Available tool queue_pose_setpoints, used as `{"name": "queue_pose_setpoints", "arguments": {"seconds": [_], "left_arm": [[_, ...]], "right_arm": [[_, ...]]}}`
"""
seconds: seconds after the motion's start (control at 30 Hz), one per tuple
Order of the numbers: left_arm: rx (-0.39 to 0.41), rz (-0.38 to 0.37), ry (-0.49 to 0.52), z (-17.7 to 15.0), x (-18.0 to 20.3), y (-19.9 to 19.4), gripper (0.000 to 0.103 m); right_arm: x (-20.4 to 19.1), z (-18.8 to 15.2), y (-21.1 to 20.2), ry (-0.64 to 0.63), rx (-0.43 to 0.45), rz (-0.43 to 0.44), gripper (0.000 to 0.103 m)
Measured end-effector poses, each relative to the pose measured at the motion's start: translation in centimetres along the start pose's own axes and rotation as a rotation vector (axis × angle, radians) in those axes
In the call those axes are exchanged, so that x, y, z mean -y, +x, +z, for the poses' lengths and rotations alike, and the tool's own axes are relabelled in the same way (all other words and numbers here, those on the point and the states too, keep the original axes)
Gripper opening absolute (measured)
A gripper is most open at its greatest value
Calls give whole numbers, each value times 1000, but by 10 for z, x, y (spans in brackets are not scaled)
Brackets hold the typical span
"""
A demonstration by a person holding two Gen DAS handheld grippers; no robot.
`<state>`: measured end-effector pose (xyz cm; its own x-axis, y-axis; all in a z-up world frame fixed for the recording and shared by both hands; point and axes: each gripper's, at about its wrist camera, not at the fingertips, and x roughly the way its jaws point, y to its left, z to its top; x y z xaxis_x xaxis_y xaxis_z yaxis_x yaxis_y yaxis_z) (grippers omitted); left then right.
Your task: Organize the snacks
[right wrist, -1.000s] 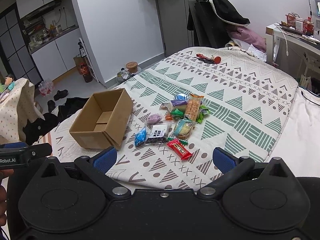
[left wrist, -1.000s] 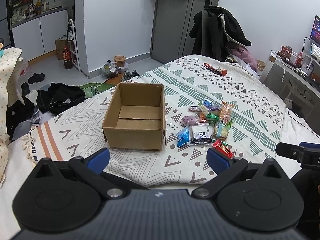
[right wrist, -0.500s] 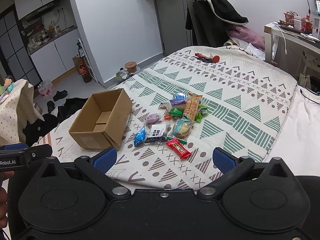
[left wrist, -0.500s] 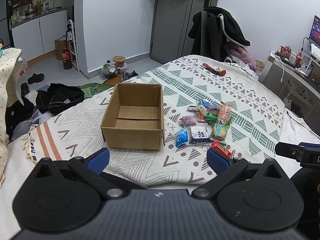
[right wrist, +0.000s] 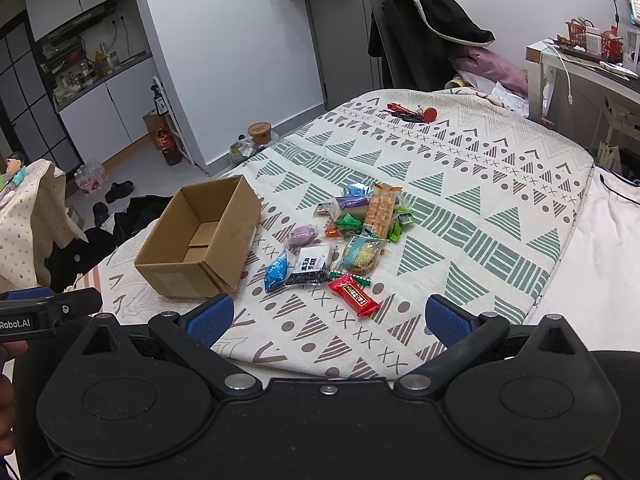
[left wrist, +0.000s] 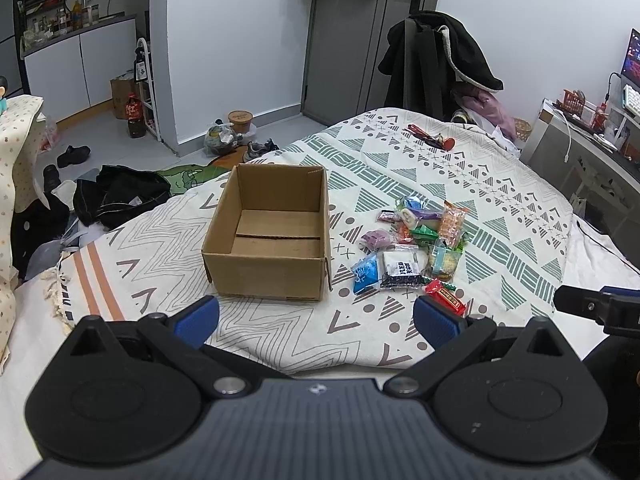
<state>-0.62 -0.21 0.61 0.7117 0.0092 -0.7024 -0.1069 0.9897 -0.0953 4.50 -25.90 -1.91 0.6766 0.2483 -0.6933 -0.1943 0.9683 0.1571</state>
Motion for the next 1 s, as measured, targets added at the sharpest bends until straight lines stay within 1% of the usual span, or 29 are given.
{"name": "queue_pose_setpoints", "arguments": {"seconds": [0.23, 0.5, 0.73, 0.9, 1.0], "left_arm": [[-15, -4, -1, 1, -1, 10, 103], [-26, 0, -10, 10, 4, 28, 103], [-37, -17, -20, 14, 8, 46, 103], [-56, -38, -27, 17, 14, 63, 103], [-68, -45, -31, 19, 17, 73, 102]], "right_arm": [[2, 1, 6, 1, -8, 0, 103], [9, 5, 22, 4, -30, 28, 103], [22, 10, 37, 35, -45, 34, 103], [29, 12, 49, 49, -64, 54, 103], [31, 16, 57, 52, -74, 68, 99]]}}
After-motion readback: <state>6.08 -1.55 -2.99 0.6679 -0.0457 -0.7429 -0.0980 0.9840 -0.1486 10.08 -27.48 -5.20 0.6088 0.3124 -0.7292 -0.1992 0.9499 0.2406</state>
